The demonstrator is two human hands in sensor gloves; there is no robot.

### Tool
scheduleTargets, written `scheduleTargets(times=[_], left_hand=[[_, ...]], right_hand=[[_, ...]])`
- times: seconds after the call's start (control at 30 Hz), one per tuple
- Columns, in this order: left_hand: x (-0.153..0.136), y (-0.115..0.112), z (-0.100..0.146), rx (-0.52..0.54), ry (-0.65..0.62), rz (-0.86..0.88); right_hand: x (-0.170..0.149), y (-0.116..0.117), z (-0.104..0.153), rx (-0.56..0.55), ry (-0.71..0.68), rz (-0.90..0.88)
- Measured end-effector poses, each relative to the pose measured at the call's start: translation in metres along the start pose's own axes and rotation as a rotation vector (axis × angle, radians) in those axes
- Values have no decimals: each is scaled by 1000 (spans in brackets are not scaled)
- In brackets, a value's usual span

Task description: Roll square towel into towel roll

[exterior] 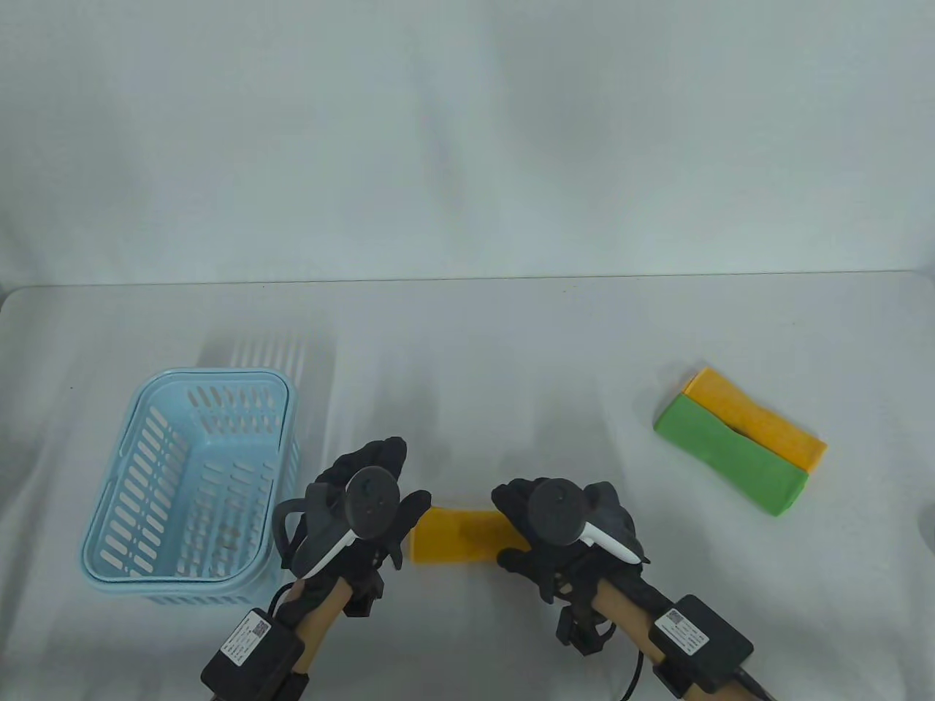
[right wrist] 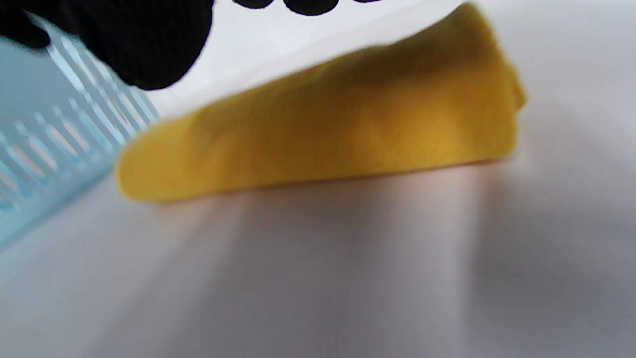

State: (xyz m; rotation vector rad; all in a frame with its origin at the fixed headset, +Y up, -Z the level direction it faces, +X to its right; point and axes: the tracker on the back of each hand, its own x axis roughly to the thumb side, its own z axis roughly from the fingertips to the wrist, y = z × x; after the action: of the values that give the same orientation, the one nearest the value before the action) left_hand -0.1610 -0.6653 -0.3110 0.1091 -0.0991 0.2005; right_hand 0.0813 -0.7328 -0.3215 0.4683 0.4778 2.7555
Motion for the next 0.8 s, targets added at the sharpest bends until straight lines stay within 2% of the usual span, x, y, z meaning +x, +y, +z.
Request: scheduleTargets(times=[0.13, 0.4, 0.47, 0.53, 0.8], left_hand=[[-1, 1, 1, -9, -2, 15], [-1, 1, 0, -16, -5, 25], [0, 0, 0, -21, -9, 17], [0, 0, 0, -23, -13, 13], [1, -1, -1, -17, -17, 15]], right_hand=[[18, 15, -25, 91, 57, 139], [33, 30, -43, 114, 137, 346], [36, 30, -46, 66, 128, 322], [35, 28, -47, 70, 145, 304], [28, 23, -59, 157, 196, 169]])
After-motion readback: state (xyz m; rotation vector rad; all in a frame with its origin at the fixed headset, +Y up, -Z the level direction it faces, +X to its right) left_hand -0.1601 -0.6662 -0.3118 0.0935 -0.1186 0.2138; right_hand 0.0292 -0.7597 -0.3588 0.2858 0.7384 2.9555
